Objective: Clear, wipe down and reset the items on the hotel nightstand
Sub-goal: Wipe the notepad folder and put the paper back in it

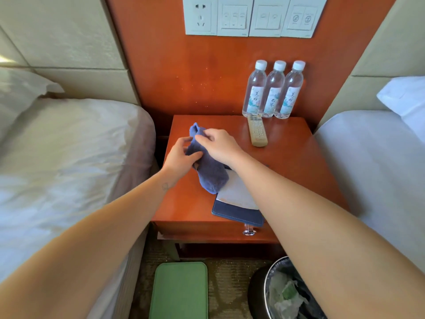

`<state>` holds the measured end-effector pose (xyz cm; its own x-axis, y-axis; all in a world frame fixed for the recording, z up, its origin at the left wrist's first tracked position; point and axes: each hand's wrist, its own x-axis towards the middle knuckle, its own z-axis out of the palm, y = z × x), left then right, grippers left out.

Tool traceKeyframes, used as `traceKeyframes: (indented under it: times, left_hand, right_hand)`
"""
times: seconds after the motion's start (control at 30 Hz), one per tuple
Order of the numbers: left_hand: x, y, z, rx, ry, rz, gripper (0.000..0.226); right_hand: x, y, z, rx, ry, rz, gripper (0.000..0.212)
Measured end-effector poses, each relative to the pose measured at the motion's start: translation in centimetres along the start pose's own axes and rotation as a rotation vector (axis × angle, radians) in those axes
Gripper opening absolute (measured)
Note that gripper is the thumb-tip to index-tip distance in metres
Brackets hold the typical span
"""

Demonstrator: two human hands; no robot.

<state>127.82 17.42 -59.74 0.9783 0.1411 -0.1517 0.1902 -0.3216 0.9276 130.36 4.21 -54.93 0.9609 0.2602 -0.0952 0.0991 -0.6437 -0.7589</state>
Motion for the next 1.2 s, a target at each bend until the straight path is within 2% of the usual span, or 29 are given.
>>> traceKeyframes:
  times: [0.07, 0.17, 0.27, 0.37, 0.43, 0.5, 0.57, 0.63, 0.73, 0.87, 0.97, 1.07, 1.2]
  left_hand:
    - [0.5, -1.8, -1.6, 0.073, 0.072, -0.058, 0.056]
    - [-0.3, -2.6, -2.9, 0.162, 0.158, -0.109, 0.045]
    - [-0.4, -3.4, -3.5, 0.348, 0.205, -0.132, 0.053]
    - [-0.5, -3.3, -3.4, 0.575, 0.242, -0.071, 0.065]
    - [-0.7, -2.8, -2.8, 0.676, 0.244, 0.098, 0.067]
    - [-0.9, -2.3, -1.4, 0.817, 0.184, 0.390, 0.066]
    - [-0.9, -2.0, 0.1, 1.006, 0.055, 0.645, 0.065]
    - [-1.3, -1.5, 1.9, 1.160, -0.132, 0.738, 0.070]
    - [-1.5, -0.9, 4.5, 1.291, -0.353, 0.728, 0.083]
    - [-1.4, 0.9, 8.0, 1.308, -0.535, 0.665, 0.074]
    - [-1.4, 2.2, 11.7, 1.371, -0.571, 0.708, 0.075]
    - [-0.7, 3.2, 14.8, 1.333, -0.592, 0.660, 0.070]
    - [1.3, 3.3, 14.8, 1.202, -0.437, 0.689, 0.065]
  right_hand:
    - [0.0, 0.4, 1.0, -0.031, -0.080, -0.015, 0.036]
    - [-0.3, 1.4, 1.8, -0.096, -0.185, -0.006, 0.041]
    - [-0.9, 3.0, 1.9, -0.223, -0.243, -0.011, 0.043]
    - [-1.8, 5.1, 1.2, -0.374, -0.131, -0.011, 0.043]
    - [-2.7, 6.6, 0.1, -0.512, -0.017, 0.010, 0.040]
    - [-3.7, 8.4, -1.4, -0.578, 0.061, 0.059, 0.036]
    - [-4.7, 10.1, -3.0, -0.579, 0.053, 0.049, 0.035]
    - [-5.7, 11.3, -4.2, -0.609, -0.004, -0.011, 0.038]
    - [-7.0, 12.9, -5.6, -0.711, 0.015, -0.047, 0.039]
    - [-8.0, 15.9, -9.2, -0.772, 0.048, 0.039, 0.043]
    - [-8.4, 17.4, -11.7, -0.747, -0.065, 0.134, 0.066]
    - [-9.2, 17.3, -11.8, -0.704, -0.092, 0.078, 0.088]
    - [-9.8, 18.1, -12.0, -0.656, -0.202, 0.054, 0.092]
